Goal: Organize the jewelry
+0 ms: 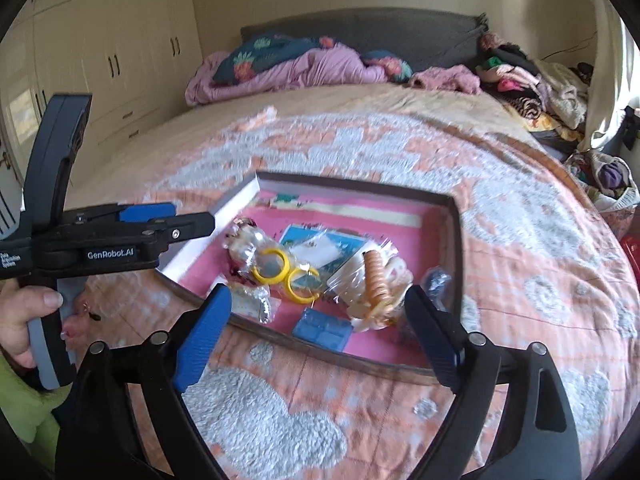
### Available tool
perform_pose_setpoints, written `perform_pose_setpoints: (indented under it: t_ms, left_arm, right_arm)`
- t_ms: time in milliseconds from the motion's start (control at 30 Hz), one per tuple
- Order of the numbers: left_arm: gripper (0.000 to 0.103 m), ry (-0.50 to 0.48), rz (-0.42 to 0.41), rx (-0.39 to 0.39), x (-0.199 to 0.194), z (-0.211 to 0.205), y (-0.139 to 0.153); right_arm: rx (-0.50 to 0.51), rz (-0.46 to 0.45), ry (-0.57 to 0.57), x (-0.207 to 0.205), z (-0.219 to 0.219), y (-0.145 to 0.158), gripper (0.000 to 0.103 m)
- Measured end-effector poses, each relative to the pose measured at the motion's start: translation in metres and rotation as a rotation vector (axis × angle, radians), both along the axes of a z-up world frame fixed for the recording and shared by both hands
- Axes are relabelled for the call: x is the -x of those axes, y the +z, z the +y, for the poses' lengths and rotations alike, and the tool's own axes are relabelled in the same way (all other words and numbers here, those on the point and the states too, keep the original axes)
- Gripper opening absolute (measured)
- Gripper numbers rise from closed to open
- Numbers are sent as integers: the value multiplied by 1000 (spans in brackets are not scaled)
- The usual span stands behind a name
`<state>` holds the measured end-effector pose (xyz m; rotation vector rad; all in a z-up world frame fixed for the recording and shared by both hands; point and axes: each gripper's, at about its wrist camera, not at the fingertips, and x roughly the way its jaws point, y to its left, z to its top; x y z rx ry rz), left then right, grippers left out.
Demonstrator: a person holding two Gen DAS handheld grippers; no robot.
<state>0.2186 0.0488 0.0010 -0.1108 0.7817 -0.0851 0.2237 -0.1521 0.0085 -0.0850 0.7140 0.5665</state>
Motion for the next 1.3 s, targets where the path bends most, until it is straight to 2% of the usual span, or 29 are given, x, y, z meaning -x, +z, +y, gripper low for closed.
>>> perform_pose_setpoints:
  t_ms: [100,200,500,767,1100,1300]
  left_arm:
    - [83,4,-30,11,14,-2,15]
    - [93,12,-53,3,26,-5,27]
    - [93,21,-104,-2,67,-18,51]
    - [93,2,-100,-11,97,-31,47]
    - [93,31,-126,-1,129,-39,38]
    - [93,37,-108,9,144,-45,21]
  right_arm:
    - [-14,-28,-14,11,-9,14,88]
    - [-36,-61,-38,24,-19,27,98]
    - [-71,-111,-77,59,-44,51,98]
    - [-70,-108,-93,87,-56,47,98]
    - [-68,-120,-90,114,-63,40,98]
    - [-57,-88,-93,122,-65,25,98]
